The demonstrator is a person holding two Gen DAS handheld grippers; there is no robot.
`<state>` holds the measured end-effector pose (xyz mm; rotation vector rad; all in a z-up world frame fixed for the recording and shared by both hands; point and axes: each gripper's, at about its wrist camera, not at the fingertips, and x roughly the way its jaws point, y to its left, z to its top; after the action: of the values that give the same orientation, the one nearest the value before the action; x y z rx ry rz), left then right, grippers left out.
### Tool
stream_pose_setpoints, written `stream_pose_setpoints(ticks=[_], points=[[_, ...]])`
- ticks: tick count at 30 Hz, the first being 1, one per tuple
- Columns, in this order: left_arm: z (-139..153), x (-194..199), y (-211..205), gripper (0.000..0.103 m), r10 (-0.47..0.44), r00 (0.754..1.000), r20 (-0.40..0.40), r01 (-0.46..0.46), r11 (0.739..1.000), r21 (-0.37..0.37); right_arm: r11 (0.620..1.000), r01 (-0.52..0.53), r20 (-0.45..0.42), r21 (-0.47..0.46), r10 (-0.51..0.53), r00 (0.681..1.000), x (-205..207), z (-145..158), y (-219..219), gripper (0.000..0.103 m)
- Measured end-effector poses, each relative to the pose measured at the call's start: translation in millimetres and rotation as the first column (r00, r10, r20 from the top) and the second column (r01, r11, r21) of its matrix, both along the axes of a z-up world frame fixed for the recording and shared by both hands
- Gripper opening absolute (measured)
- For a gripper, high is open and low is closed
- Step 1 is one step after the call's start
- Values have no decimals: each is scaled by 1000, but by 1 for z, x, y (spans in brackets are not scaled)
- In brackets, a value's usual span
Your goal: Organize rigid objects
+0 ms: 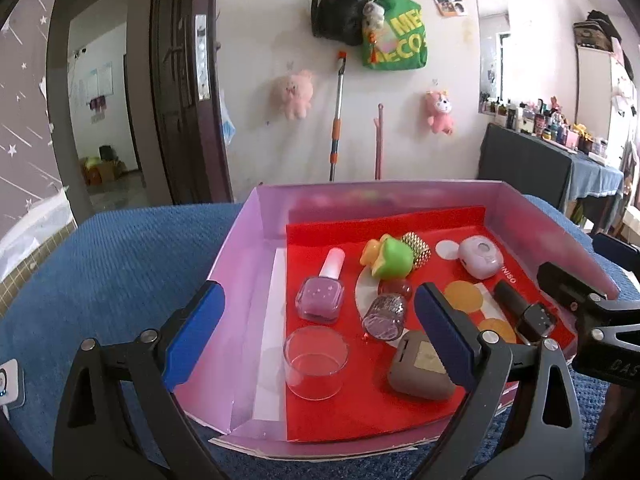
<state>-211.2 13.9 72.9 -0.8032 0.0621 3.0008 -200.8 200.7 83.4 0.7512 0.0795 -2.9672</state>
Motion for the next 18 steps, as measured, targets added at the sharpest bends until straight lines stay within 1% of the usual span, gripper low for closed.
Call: stream_pose_setpoints(ticks=[5, 10, 18], points=[[-3, -2, 2, 97, -5, 1000, 16, 5, 1000, -6, 1000, 5, 45, 11, -5, 999, -7, -8, -1, 103], [-2, -3, 6, 97, -18, 1000, 17, 18, 1000, -15, 1000, 12, 33, 15, -12, 999, -3, -8, -1, 103], [-2, -6, 4, 97, -38, 999, 26, 37, 999, 18, 999, 32, 19, 28, -32, 999, -2, -6, 0, 103]])
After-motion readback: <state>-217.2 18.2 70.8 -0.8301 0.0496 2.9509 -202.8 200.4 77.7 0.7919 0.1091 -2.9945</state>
